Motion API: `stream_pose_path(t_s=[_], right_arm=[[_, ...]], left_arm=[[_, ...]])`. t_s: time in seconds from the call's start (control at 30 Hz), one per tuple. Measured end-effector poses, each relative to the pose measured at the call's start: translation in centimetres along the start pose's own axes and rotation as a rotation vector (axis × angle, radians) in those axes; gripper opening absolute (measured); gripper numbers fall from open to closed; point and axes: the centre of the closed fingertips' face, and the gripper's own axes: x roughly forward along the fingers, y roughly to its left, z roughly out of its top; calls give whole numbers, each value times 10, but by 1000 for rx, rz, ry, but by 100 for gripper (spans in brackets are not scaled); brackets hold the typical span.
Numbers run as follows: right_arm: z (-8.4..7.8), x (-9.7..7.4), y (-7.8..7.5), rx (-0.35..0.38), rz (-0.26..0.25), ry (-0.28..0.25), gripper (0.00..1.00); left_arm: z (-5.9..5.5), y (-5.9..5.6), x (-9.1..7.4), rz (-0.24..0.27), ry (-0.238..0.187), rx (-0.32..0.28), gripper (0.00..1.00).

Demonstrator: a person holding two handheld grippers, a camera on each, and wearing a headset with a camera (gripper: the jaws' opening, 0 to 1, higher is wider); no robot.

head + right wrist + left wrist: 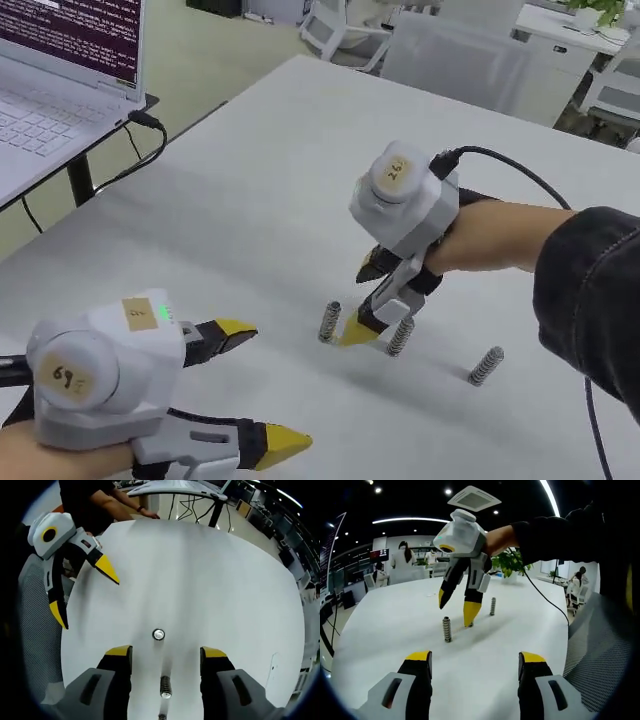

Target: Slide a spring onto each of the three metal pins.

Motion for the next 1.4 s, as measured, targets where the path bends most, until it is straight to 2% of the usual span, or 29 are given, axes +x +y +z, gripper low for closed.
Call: stream_pose_path(t_s=[0.17, 0.23, 0.43, 0.7, 0.8, 1.0, 1.4], right_arm=[[1, -20, -3, 22, -58, -78, 57], [1, -29, -2, 45, -84, -126, 58], [-5, -45, -1, 70, -136, -184, 62], [-20, -69, -3, 154, -217, -296, 67], [-32, -80, -2, 191, -258, -331, 67], [-59, -93, 7, 276, -308, -384, 67], [-104, -101, 30, 413, -397, -457, 69]], left_arm=[[4, 2, 1, -2, -3, 9, 66], [8, 2, 3, -3, -6, 13, 66], [12, -1, 7, -14, -1, 29, 66], [15, 0, 12, -21, 0, 35, 67], [18, 1, 15, -24, -4, 39, 67], [24, 4, 20, -26, -15, 37, 68], [30, 2, 22, -38, -28, 38, 69]])
